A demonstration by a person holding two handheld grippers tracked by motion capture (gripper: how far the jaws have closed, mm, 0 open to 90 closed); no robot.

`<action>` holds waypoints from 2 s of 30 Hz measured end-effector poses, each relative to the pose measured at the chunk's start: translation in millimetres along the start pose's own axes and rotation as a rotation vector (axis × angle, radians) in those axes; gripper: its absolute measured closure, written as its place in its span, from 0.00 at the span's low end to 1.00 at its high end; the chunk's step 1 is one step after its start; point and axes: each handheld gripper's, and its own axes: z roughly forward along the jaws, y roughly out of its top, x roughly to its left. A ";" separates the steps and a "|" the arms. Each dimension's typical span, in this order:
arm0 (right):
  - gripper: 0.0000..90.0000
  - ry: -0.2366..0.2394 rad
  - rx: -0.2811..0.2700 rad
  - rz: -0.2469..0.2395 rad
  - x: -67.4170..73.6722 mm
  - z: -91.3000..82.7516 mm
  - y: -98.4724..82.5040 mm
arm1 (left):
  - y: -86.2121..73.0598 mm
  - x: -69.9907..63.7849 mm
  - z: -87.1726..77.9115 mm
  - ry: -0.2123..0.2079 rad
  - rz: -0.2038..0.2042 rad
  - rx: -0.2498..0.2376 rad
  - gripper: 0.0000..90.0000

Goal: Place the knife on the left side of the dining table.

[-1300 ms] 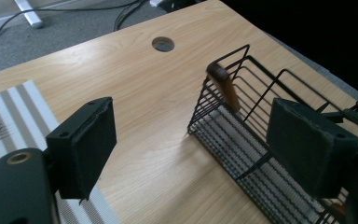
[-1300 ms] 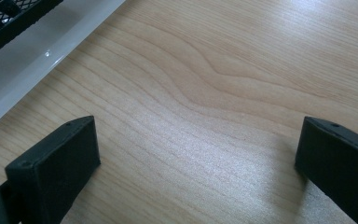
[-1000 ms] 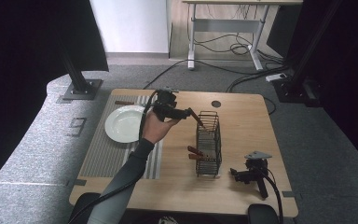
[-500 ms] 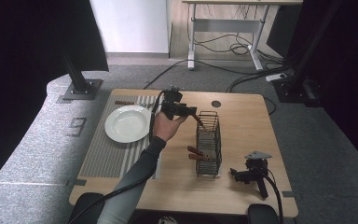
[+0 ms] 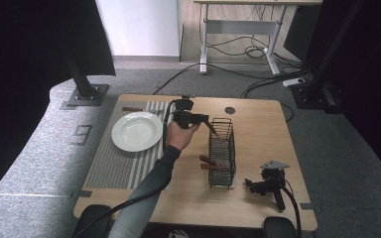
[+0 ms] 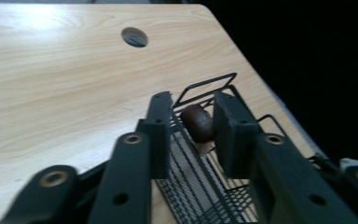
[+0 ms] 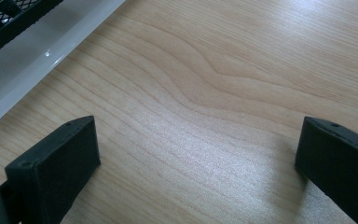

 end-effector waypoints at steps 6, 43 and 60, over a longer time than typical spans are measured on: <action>0.00 0.000 0.000 0.000 0.0 0.0 0.0 | 0.0 -1.8 -1.2 -0.037 0.009 -0.002 0.84; 0.00 0.001 0.002 0.001 0.0 -0.2 0.1 | 20.4 -7.5 -90.1 -0.091 0.063 -0.185 0.89; 0.00 0.001 0.002 0.002 0.1 -0.2 0.1 | 18.7 6.1 -140.1 -0.075 0.055 -0.259 0.89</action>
